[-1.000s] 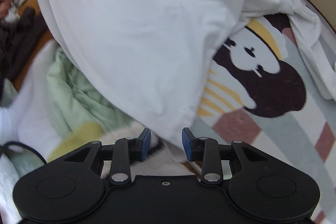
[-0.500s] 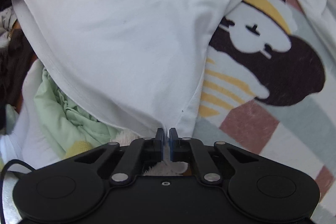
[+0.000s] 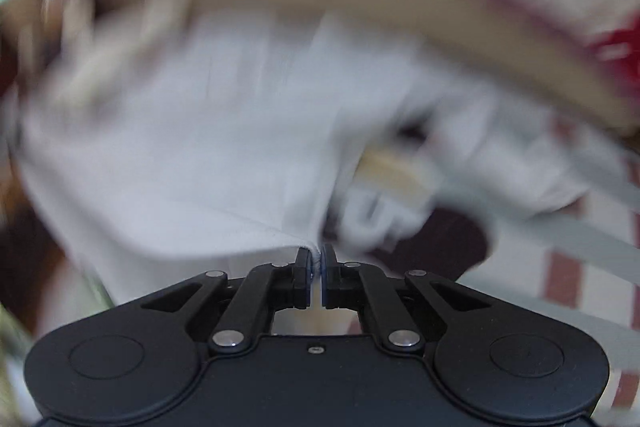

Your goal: Fold clothes

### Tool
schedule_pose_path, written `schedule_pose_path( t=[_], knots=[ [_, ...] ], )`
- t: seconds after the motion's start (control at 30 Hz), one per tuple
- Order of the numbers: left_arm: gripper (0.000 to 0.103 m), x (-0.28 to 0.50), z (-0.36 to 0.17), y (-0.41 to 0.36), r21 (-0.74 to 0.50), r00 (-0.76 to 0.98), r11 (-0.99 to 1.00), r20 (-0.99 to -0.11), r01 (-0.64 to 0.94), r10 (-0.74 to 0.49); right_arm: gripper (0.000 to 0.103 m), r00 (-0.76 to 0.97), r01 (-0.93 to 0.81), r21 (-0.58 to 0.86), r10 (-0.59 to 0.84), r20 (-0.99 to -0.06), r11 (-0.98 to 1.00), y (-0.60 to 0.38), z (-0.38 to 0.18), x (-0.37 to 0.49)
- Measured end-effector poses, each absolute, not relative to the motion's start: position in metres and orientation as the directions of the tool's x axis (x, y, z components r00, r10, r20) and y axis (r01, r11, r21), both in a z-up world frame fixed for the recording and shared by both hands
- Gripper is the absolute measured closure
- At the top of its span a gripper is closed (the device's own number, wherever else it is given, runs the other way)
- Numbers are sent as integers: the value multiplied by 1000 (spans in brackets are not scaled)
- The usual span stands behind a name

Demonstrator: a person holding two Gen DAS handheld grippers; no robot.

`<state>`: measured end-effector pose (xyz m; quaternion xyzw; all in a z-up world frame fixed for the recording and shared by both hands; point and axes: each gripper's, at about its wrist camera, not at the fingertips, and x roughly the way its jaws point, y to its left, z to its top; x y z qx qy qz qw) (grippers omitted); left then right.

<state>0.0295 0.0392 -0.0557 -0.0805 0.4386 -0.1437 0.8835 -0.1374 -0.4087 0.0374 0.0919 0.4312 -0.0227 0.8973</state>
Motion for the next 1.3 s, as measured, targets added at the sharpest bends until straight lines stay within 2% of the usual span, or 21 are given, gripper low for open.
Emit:
schedule_pose_path(
  t=[0.07, 0.2, 0.27, 0.37, 0.43, 0.53, 0.6, 0.67, 0.73, 0.83, 0.93, 1.07, 1.13, 1.17, 1.2, 1.23, 1.3],
  knots=[
    [99, 16, -47, 32, -285, 528, 925, -760, 252, -379, 98, 754, 189, 203, -9, -657, 961, -426, 98, -178],
    [99, -12, -28, 18, -323, 422, 866, -772, 383, -475, 98, 808, 292, 194, -132, -574, 937, -433, 162, -262],
    [99, -26, -19, 11, -344, 364, 828, -775, 443, -516, 99, 744, 363, 103, -222, -630, 926, -425, 146, -282],
    [99, -46, -9, 0, -375, 269, 768, -781, 519, -563, 98, 591, 464, -1, -310, -744, 886, -422, 88, -298],
    [99, -52, -36, -5, -381, 187, 793, -837, 475, -515, 98, 506, 496, -31, -318, -802, 868, -423, 48, -300],
    [101, -60, -47, -1, -353, 186, 837, -869, 419, -459, 99, 550, 479, 8, -293, -783, 878, -423, 43, -293],
    [101, -62, -21, 18, -366, 297, 846, -820, 387, -490, 99, 618, 440, 99, -221, -754, 893, -423, 61, -287],
    [101, -65, 8, 38, -364, 389, 858, -777, 363, -494, 99, 636, 397, 106, -190, -747, 912, -418, 74, -280],
    [101, -68, 16, 54, -382, 390, 866, -780, 324, -490, 99, 630, 374, 108, -167, -758, 921, -413, 78, -281],
    [101, -75, -18, 58, -386, 275, 880, -846, 276, -457, 99, 572, 358, 109, -126, -810, 927, -410, 60, -286],
    [101, -83, -65, 38, -276, 178, 909, -923, 312, -342, 99, 514, 387, 112, -114, -850, 915, -414, 30, -289],
    [100, -80, -88, 26, -331, 102, 897, -922, 295, -373, 97, 527, 337, 105, -95, -845, 936, -409, 37, -285],
    [97, -80, -87, 25, -298, 95, 900, -935, 317, -343, 92, 491, 275, 92, -58, -869, 957, -402, 42, -284],
    [87, -81, -85, 28, -297, 87, 900, -936, 319, -340, 90, 491, 256, 99, -41, -870, 962, -401, 49, -286],
    [76, -81, -80, 35, -320, 84, 895, -929, 311, -361, 76, 496, 236, 112, -21, -868, 965, -400, 56, -288],
    [73, -81, -74, 41, -342, 81, 890, -921, 302, -382, 60, 530, 208, 148, 16, -848, 967, -401, 69, -289],
    [66, -78, -57, 54, -398, 102, 872, -892, 287, -441, 50, 591, 147, 217, 90, -802, 965, -404, 95, -290]
  ],
)
